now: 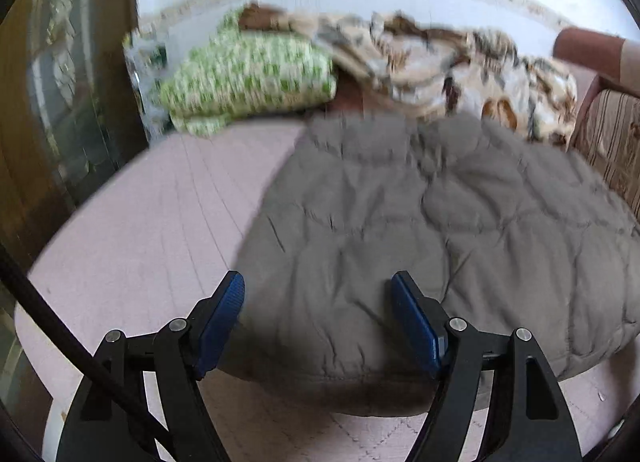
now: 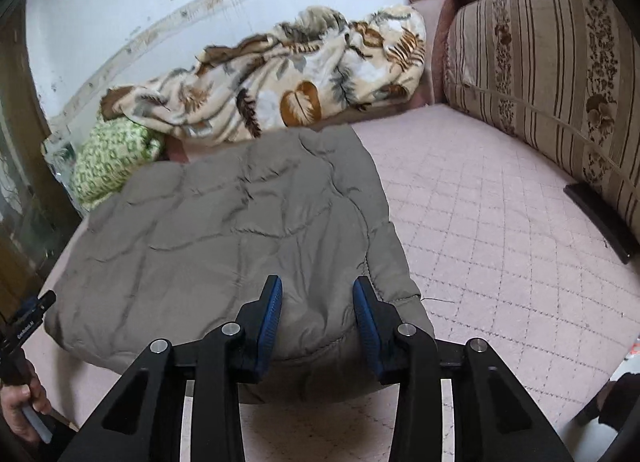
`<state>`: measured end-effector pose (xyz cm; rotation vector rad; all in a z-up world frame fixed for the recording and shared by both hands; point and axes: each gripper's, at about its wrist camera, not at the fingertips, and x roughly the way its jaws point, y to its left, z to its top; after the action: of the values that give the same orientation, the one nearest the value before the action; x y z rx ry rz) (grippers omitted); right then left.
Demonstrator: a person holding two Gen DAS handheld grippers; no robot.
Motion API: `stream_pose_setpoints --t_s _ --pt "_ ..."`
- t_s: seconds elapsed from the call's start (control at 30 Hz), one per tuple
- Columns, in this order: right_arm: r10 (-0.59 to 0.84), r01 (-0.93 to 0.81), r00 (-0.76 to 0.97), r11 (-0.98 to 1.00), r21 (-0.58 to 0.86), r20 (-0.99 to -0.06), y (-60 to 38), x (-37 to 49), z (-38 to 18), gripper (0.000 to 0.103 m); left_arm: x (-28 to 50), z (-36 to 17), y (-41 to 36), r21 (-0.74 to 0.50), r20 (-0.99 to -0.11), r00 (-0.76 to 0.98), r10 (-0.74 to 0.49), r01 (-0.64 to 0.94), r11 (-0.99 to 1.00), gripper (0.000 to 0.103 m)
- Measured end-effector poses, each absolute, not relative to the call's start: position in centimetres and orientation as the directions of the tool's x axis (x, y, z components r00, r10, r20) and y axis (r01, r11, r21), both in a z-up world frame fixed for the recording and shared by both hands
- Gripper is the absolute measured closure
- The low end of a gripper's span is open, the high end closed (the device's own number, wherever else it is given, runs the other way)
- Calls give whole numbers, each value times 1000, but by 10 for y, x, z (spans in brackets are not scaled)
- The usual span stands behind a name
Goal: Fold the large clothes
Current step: 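Press and smooth the folded jacket flat with both grippers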
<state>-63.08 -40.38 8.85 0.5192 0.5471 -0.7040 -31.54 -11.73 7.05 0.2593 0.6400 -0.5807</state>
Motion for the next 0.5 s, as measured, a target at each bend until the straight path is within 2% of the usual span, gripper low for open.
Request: stream_pose_setpoints --t_s 0.07,0.3,0.5 --pt "-434 723 621 638 263 -653 -410 -630 77 62 -306 59 -122 63 -661 641 -390 566 822 26" --pt "-379 734 592 617 283 -711 -419 -626 55 62 -300 54 -123 52 -673 632 -385 559 827 22" --pt "-413 730 625 610 308 -662 -411 -635 71 62 -323 73 -115 76 -587 700 -407 548 833 23"
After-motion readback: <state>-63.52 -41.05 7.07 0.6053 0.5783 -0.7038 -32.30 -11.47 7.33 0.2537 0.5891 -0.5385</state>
